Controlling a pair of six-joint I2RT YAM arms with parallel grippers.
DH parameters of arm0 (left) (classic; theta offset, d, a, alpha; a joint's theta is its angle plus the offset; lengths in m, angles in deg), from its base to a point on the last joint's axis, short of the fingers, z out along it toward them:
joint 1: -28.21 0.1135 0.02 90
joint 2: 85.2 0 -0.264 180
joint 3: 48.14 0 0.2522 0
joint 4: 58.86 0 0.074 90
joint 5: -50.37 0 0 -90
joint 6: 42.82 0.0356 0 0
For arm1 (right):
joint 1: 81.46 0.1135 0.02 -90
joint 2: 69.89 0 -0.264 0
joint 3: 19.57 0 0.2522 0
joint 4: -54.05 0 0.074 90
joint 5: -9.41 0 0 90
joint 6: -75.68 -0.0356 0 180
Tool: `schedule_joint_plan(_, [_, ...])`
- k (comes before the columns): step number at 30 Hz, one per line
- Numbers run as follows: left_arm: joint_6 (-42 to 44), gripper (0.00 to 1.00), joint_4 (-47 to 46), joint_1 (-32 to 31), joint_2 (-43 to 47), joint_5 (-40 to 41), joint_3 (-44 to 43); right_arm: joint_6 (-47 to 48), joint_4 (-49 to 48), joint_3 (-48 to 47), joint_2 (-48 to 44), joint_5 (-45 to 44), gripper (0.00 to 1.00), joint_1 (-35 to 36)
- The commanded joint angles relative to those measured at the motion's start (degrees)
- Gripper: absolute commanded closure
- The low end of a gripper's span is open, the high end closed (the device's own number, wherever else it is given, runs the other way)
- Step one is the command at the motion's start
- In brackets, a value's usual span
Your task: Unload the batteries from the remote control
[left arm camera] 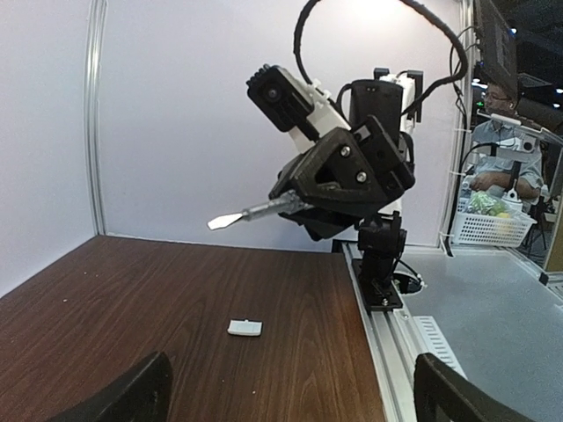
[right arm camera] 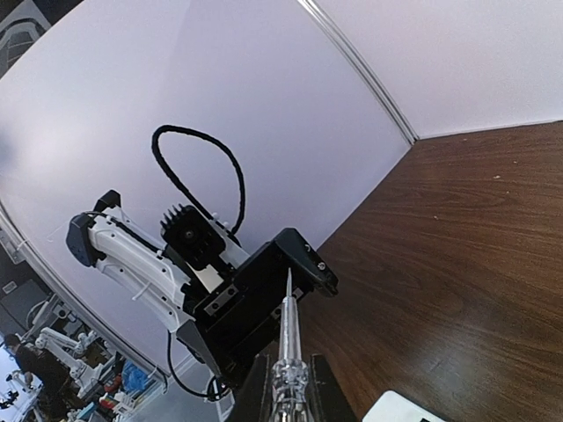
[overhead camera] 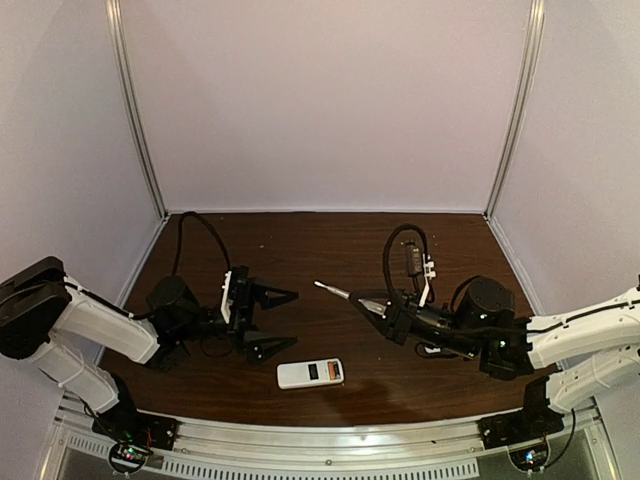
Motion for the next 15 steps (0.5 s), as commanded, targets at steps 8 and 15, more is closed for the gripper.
schedule_joint_plan(8, [10.0, 0.04, 12.7, 0.3, -1.18, -1.47, -5.2, 4.43, 25.96, -3.61, -5.28, -3.27, 1.0, 1.19])
schedule_joint_plan(15, [10.03, 0.11, 13.58, 0.32, -5.18, -7.32, -7.82, 6.44, 27.93, -4.25, -6.38, -0.53, 1.0, 2.96])
